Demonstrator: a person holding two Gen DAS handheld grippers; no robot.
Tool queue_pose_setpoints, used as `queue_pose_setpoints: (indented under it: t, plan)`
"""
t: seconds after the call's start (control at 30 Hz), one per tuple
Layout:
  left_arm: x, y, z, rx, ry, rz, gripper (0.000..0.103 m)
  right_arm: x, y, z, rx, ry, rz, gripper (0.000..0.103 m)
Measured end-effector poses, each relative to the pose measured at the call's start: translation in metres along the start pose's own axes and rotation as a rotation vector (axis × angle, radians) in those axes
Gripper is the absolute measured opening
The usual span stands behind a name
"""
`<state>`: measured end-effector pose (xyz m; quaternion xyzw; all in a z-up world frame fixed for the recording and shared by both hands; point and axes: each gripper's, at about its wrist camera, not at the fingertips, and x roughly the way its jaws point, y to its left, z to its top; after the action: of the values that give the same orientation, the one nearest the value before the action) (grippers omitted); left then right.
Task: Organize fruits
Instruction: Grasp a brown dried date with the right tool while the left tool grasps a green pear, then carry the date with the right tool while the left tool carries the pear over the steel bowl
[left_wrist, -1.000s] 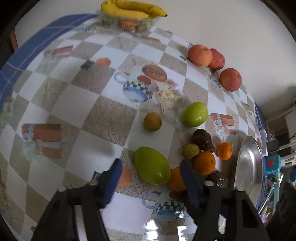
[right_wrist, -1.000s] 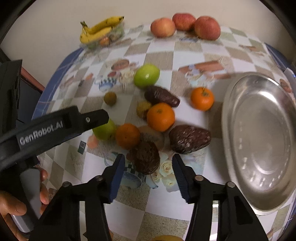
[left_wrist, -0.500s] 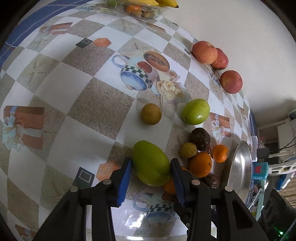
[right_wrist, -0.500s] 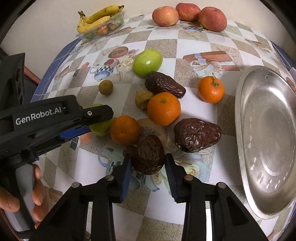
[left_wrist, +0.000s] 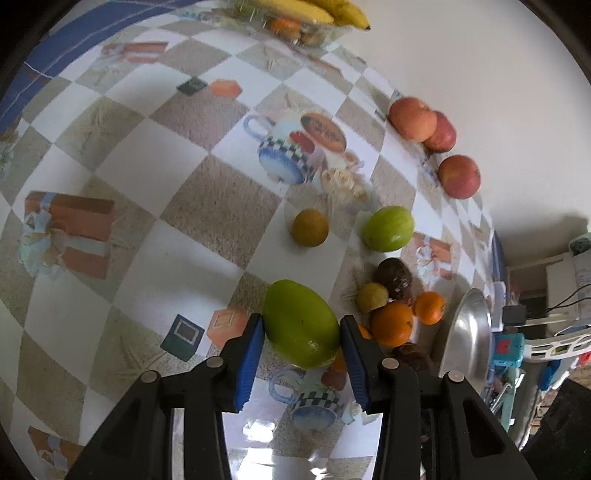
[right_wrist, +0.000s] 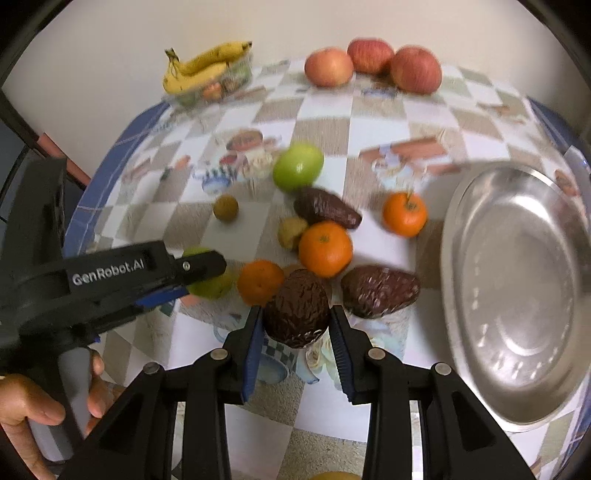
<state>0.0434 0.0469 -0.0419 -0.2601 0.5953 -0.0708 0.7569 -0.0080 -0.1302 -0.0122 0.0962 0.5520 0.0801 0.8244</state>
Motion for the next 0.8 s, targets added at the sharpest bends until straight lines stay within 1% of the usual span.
queue_pose_setpoints:
  t: [0.1,0.2,0.3,0.37,0.43,0.57,0.67,0.8]
  plan:
    - [-0.011,-0.007,0.001,0.018,-0.035,-0.001,0.045,-0.008,-0.005,0.011,0.029,-0.017,0.007,0.037]
    - [-0.018,-0.017,0.001,0.042,-0.058,-0.006,0.045,-0.008,-0.018,0.026,0.084,-0.024,-0.015,0.037]
    - [-0.021,-0.033,0.0,0.096,-0.066,-0.007,0.045,-0.015,-0.034,0.035,0.112,-0.056,-0.022,0.037]
    - [-0.023,-0.049,-0.003,0.145,-0.067,-0.015,0.045,-0.021,-0.051,0.039,0.158,-0.079,-0.035,0.037]
    - [-0.021,-0.069,-0.007,0.198,-0.058,-0.028,0.045,-0.027,-0.069,0.042,0.2,-0.089,-0.052,0.037]
    - [-0.012,-0.111,-0.019,0.314,-0.037,-0.044,0.045,-0.035,-0.11,0.043,0.29,-0.1,-0.117,0.037]
    - [0.002,-0.141,-0.032,0.39,0.001,-0.07,0.045,-0.042,-0.139,0.043,0.359,-0.107,-0.135,0.037]
    - [0.023,-0.179,-0.049,0.491,0.047,-0.103,0.045,-0.051,-0.17,0.04,0.415,-0.123,-0.155,0.037]
